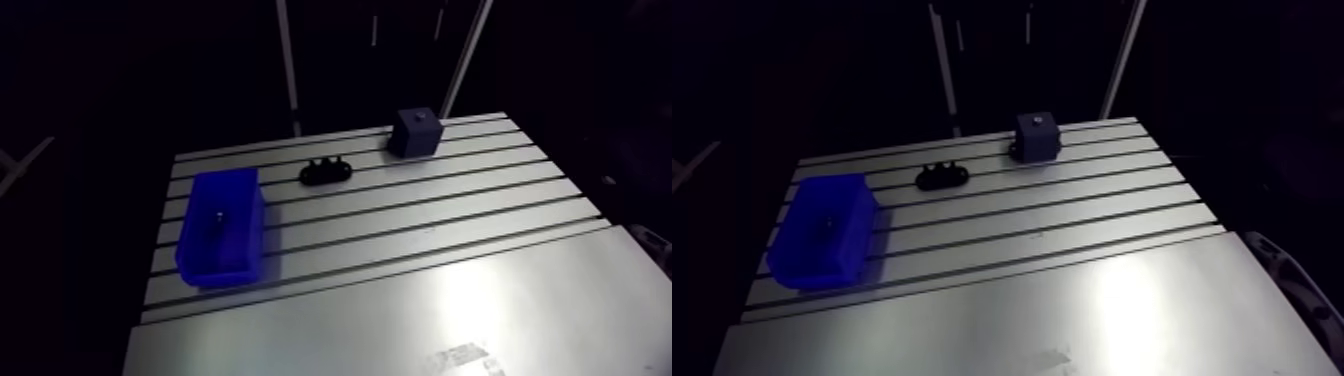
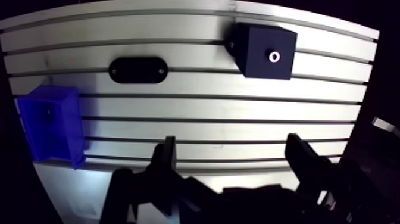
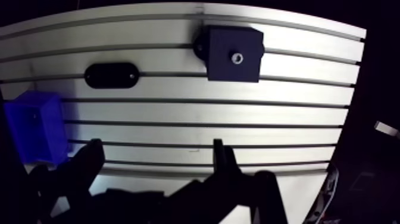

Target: Pick up the M10 bolt and insert it into the hole until fully seated.

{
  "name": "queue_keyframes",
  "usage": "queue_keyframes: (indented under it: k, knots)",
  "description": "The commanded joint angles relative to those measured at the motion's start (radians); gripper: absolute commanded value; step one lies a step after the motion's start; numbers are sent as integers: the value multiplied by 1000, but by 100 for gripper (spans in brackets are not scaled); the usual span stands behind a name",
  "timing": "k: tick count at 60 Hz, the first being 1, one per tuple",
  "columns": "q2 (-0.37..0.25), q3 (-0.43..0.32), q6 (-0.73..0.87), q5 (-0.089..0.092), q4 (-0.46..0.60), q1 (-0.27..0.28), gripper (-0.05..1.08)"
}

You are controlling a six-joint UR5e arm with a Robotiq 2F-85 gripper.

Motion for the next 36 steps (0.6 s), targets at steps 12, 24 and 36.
queue_keyframes:
  k: [12,24,36]
  knots:
    - [-203,163,6,16,-17,72,2]
    - [-253,205,12,35,-33,66,4]
    - [-278,206,23,99,-46,54,5]
